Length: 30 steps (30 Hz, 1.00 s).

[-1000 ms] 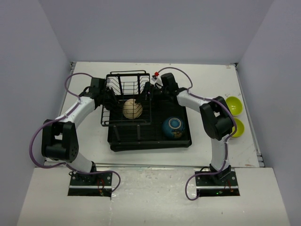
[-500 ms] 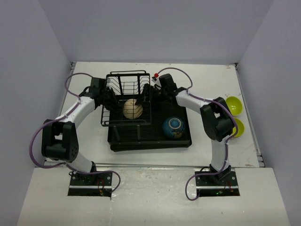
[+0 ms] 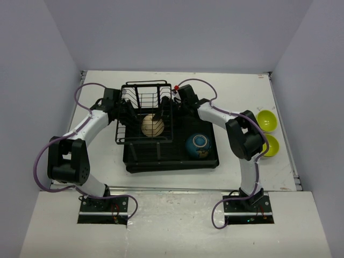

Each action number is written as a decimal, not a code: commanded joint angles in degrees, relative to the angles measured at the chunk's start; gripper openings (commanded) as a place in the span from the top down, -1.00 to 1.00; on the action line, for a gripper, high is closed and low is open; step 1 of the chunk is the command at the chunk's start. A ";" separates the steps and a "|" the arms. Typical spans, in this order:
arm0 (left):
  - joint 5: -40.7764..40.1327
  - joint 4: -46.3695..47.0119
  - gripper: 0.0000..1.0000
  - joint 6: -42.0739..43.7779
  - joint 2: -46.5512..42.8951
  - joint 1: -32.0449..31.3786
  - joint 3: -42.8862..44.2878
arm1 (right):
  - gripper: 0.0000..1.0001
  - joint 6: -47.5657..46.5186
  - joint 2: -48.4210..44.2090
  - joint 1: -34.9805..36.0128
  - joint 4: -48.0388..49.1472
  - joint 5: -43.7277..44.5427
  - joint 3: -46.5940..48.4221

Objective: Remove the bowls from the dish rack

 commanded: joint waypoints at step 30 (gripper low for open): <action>0.27 0.10 0.46 0.87 2.62 -1.40 3.61 | -0.24 9.37 -5.14 1.11 27.04 -14.90 -15.05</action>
